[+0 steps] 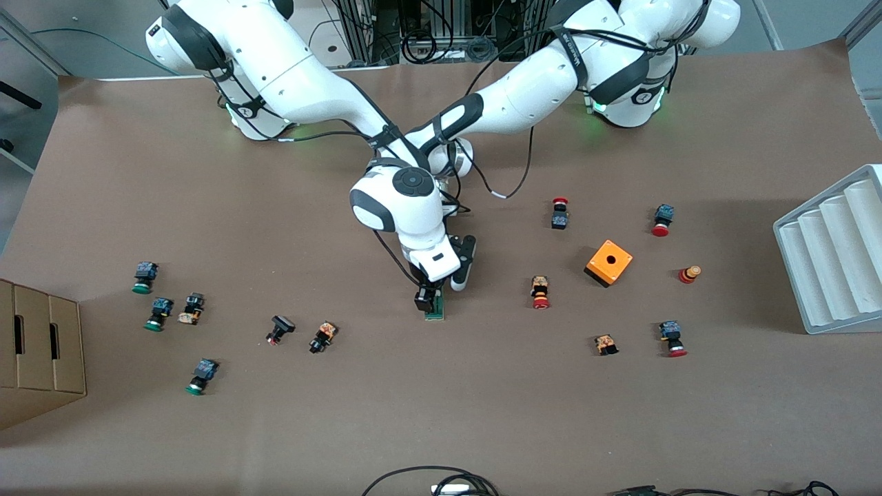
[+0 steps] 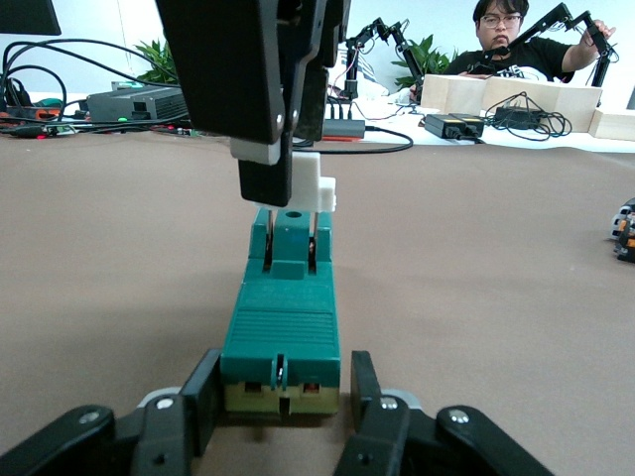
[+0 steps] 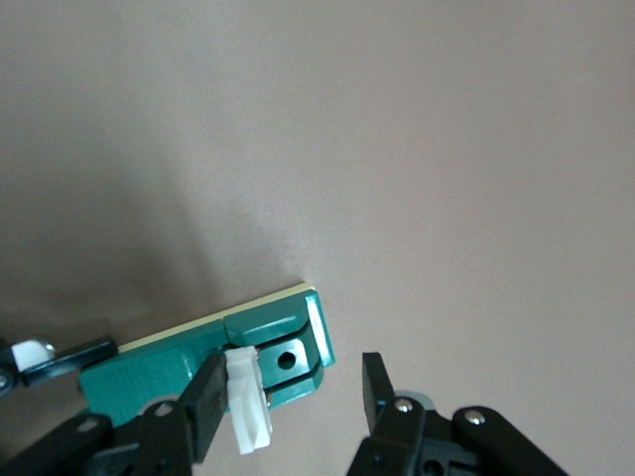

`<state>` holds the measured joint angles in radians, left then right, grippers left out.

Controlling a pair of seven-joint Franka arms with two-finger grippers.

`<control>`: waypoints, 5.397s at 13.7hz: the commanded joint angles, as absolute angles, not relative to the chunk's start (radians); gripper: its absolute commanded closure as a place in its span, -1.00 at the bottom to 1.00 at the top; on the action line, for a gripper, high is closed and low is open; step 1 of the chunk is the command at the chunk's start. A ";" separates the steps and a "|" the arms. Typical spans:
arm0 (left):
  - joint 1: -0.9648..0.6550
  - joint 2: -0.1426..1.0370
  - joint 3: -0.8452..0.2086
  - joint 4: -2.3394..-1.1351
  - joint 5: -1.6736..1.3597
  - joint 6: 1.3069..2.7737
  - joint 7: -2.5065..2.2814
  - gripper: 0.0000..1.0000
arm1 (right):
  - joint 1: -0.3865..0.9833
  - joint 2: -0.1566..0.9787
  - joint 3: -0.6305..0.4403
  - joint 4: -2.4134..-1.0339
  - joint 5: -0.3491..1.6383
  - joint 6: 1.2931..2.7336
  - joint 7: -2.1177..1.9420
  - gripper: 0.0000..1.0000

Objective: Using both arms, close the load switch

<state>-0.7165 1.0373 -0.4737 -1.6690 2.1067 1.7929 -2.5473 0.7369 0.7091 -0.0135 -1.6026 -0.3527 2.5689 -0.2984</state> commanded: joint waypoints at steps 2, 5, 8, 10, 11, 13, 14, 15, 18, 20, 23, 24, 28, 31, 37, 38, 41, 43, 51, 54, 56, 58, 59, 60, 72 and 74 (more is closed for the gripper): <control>-0.727 1.055 -0.468 -1.646 2.117 1.781 -2.563 -0.16 | 0.730 0.715 -0.021 -1.585 -0.382 2.591 -0.291 -0.23; -0.727 1.055 -0.468 -1.646 2.117 1.781 -2.563 -0.16 | 0.730 0.718 -0.028 -1.575 -0.382 2.591 -0.291 -0.22; -0.727 1.055 -0.468 -1.646 2.117 1.781 -2.563 -0.16 | 0.730 0.727 -0.028 -1.565 -0.382 2.591 -0.291 -0.22; -0.727 1.055 -0.468 -1.647 2.117 1.781 -2.563 -0.16 | 0.730 0.730 -0.028 -1.560 -0.382 2.591 -0.290 -0.22; -0.727 1.055 -0.468 -1.647 2.117 1.781 -2.563 -0.16 | 0.730 0.733 -0.028 -1.559 -0.382 2.591 -0.291 -0.22; -0.727 1.055 -0.468 -1.647 2.117 1.781 -2.563 -0.16 | 0.729 0.736 -0.028 -1.557 -0.382 2.591 -0.290 -0.22; -0.727 1.055 -0.468 -1.647 2.117 1.781 -2.563 -0.16 | 0.729 0.736 -0.028 -1.557 -0.382 2.595 -0.290 -0.22; -0.727 1.055 -0.468 -1.647 2.117 1.781 -2.563 -0.16 | 0.729 0.738 -0.031 -1.557 -0.382 2.603 -0.290 -0.22; -0.727 1.055 -0.468 -1.647 2.117 1.781 -2.563 -0.16 | 0.729 0.750 -0.034 -1.545 -0.382 2.611 -0.290 -0.22; -0.727 1.055 -0.468 -1.647 2.117 1.781 -2.563 -0.16 | 0.729 0.752 -0.034 -1.545 -0.382 2.612 -0.290 -0.21; -0.727 1.055 -0.468 -1.647 2.117 1.781 -2.563 -0.16 | 0.729 0.758 -0.034 -1.533 -0.380 2.614 -0.288 -0.21; -0.727 1.055 -0.468 -1.646 2.117 1.781 -2.563 -0.16 | 0.729 0.758 -0.034 -1.531 -0.380 2.612 -0.288 -0.21; -0.727 1.054 -0.468 -1.647 2.117 1.781 -2.563 -0.16 | 0.729 0.762 -0.034 -1.529 -0.382 2.614 -0.290 -0.21; -0.724 1.052 -0.468 -1.647 2.117 1.781 -2.562 -0.16 | 0.729 0.773 -0.034 -1.514 -0.382 2.614 -0.290 -0.20; -0.726 1.054 -0.468 -1.646 2.117 1.781 -2.562 -0.16 | 0.729 0.782 -0.040 -1.503 -0.380 2.614 -0.290 -0.20; -0.726 1.054 -0.468 -1.647 2.117 1.781 -2.562 -0.16 | 0.727 0.784 -0.040 -1.502 -0.380 2.614 -0.290 -0.20; -0.726 1.054 -0.468 -1.646 2.117 1.781 -2.562 -0.16 | 0.726 0.788 -0.040 -1.497 -0.382 2.614 -0.290 -0.20; -0.726 1.054 -0.468 -1.647 2.117 1.781 -2.562 -0.16 | 0.721 0.788 -0.040 -1.496 -0.382 2.614 -0.290 -0.20; -0.726 1.054 -0.468 -1.647 2.117 1.781 -2.563 -0.16 | 0.713 0.795 -0.040 -1.491 -0.382 2.614 -0.291 -0.20; -0.726 1.054 -0.468 -1.647 2.117 1.781 -2.563 -0.16 | 0.713 0.805 -0.040 -1.476 -0.382 2.614 -0.293 -0.20; -0.726 1.054 -0.468 -1.647 2.117 1.781 -2.563 -0.16 | 0.713 0.807 -0.040 -1.474 -0.382 2.614 -0.293 -0.20; -0.726 1.054 -0.468 -1.647 2.117 1.781 -2.563 -0.16 | 0.712 0.808 -0.040 -1.473 -0.382 2.614 -0.296 -0.20; -0.726 1.054 -0.468 -1.647 2.117 1.781 -2.563 -0.16 | 0.712 0.808 -0.040 -1.473 -0.382 2.614 -0.293 -0.20; -0.726 1.054 -0.468 -1.647 2.117 1.781 -2.563 -0.16 | 0.712 0.810 -0.040 -1.473 -0.382 2.614 -0.293 -0.20; -0.726 1.054 -0.468 -1.647 2.117 1.781 -2.563 -0.16 | 0.704 0.831 -0.040 -1.448 -0.382 2.614 -0.293 -0.19; -0.726 1.054 -0.468 -1.647 2.117 1.781 -2.563 -0.16 | 0.703 0.836 -0.040 -1.444 -0.382 2.614 -0.296 -0.19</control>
<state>-0.7165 1.0373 -0.4732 -1.6688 2.1067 1.7928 -2.5479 0.7173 0.7993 -0.0432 -1.4865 -0.3527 2.5982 -0.2990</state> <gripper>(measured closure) 0.419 0.401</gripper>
